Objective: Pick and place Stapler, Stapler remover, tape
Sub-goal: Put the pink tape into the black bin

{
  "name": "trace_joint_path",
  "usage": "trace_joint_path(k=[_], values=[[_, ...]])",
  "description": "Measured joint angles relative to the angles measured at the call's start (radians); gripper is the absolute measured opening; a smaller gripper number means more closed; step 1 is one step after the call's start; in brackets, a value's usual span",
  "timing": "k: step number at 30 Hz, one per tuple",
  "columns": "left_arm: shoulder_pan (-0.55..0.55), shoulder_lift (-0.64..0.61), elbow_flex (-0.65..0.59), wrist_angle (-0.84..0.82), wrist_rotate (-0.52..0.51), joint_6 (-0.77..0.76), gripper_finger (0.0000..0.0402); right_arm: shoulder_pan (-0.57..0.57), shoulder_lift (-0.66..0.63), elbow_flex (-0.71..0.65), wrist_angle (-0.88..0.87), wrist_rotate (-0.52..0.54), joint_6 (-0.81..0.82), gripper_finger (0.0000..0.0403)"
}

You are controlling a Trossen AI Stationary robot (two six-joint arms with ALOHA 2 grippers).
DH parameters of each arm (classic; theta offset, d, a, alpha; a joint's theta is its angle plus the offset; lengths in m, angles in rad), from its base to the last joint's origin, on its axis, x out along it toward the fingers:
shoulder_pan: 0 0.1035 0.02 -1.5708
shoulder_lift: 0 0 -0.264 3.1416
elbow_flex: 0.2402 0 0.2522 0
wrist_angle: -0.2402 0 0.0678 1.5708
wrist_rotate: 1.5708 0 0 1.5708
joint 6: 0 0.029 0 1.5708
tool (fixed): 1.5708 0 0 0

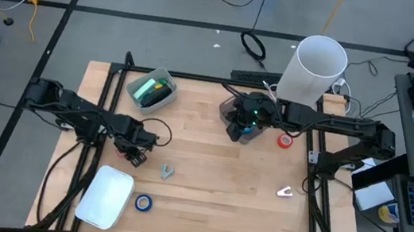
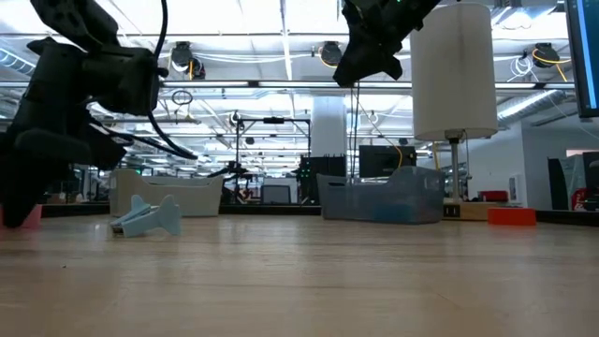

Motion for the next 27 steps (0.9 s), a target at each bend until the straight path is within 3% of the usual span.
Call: trace_joint_path(k=[5, 10, 17, 20, 27], values=[[-0.001, -0.004, 0.015, 0.004, -0.049, 0.040, 0.0040, 0.000, 0.000, 0.000, 0.008, 0.000, -0.001, 0.0075], [0.023, -0.046, 0.066, -0.003, -0.097, 0.099, 0.0036, 0.001, 0.000, 0.000, 0.022, -0.010, -0.004, 0.0075], [0.067, -0.206, 0.229, 0.016, -0.097, 0.177, 0.0048, 0.002, 0.000, 0.000, 0.093, -0.155, -0.067, 0.0075], [0.071, -0.294, 0.284, 0.123, -0.095, 0.208, 0.0039, 0.002, 0.000, 0.000, 0.142, -0.197, -0.092, 0.0075], [0.070, -0.462, 0.293, 0.586, -0.005, 0.271, 0.0039, 0.020, 0.000, 0.001, 0.287, -0.214, -0.148, 0.0075]])
